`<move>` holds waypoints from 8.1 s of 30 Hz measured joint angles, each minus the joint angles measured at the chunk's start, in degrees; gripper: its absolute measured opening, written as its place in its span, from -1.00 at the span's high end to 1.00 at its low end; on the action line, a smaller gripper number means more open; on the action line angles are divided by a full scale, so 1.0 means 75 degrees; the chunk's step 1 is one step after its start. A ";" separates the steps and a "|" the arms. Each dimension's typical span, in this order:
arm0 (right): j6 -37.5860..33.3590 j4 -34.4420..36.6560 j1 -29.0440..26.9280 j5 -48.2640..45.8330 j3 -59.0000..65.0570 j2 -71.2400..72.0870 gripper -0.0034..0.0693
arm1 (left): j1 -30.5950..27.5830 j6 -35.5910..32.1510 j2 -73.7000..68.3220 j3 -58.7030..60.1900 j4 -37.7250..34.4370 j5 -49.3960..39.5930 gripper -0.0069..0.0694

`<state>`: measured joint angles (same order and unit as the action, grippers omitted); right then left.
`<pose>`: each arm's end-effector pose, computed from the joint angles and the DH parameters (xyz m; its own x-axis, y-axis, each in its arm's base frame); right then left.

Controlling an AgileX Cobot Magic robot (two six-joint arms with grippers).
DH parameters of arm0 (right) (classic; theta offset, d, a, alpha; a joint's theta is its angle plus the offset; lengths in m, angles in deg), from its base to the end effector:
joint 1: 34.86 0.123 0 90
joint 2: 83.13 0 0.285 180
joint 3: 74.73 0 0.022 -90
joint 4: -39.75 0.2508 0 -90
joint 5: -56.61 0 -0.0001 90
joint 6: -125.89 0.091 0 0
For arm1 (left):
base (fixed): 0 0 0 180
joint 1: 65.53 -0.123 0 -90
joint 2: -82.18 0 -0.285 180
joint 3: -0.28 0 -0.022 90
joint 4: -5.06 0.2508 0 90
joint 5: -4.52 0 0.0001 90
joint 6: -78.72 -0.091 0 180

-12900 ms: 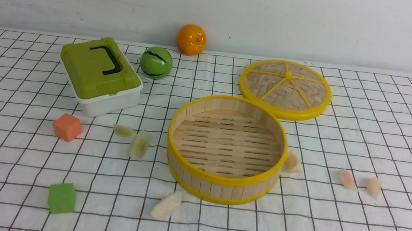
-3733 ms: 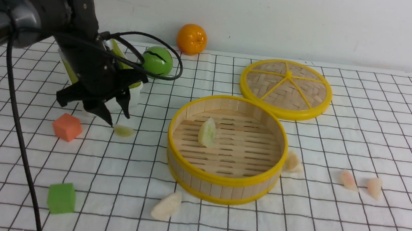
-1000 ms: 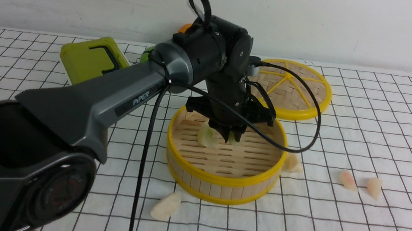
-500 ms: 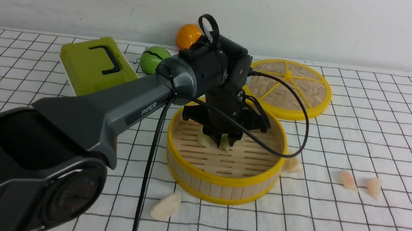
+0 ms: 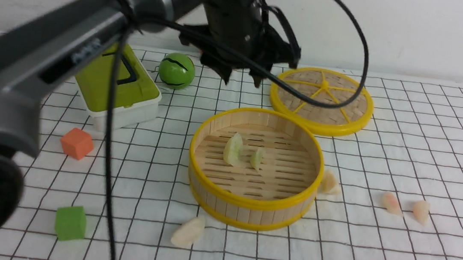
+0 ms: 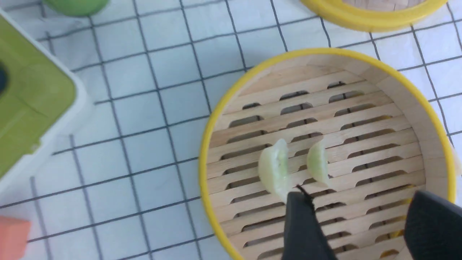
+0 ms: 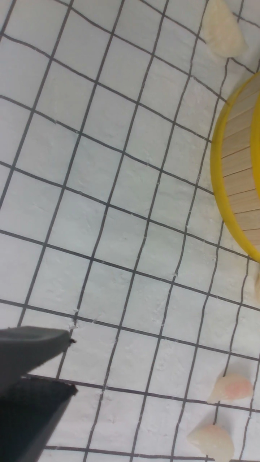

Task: Put the dumplings into the steamer on the table with the white tablecloth.
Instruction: 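Reach for and grasp a dumpling on the table with the left gripper, then place the dumpling into the bamboo steamer basket with the left gripper, then reach for and grasp a dumpling lying on the table beside the steamer, then place the dumpling in the bamboo steamer basket with the right gripper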

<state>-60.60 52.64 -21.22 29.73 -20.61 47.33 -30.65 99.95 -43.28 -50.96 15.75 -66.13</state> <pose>0.1274 0.0404 0.2438 -0.6489 -0.0674 -0.7579 -0.2537 0.9583 0.1320 0.3804 -0.2457 0.3715 -0.7823 0.1814 -0.5959 0.2545 0.9662 -0.0400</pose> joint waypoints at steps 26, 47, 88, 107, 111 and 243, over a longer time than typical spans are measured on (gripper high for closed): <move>0.0000 0.0437 0.0000 -0.0077 0.0000 0.0000 0.45 | 0.0000 -0.1341 0.0265 0.5293 -0.1308 0.1279 -0.17; -0.0007 0.0453 0.0000 -0.0077 0.0000 0.0000 0.40 | 0.0007 -0.2097 0.0348 0.5283 -0.2142 0.0931 0.85; -0.0007 0.0314 0.0000 -0.0091 0.0000 0.0000 0.33 | 0.0007 -0.2485 0.0529 0.4558 -0.2844 0.0195 0.20; -0.0007 0.0314 0.0000 -0.0091 0.0000 0.0000 0.30 | 0.0007 -0.0719 -0.2441 -0.0617 -0.2496 0.0803 0.20; -0.0007 0.0314 0.0000 -0.0091 0.0000 0.0000 0.30 | 0.0007 -0.0453 -0.2695 -0.0726 -0.2329 0.1059 0.20; 0.0865 0.2120 0.2153 0.0296 -0.8130 -1.0135 0.10 | -0.0086 0.3693 1.0241 1.2787 0.3145 0.3111 0.85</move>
<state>-54.11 68.54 -5.07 31.94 -81.58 -28.68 -31.29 127.65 33.53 44.94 39.34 -42.79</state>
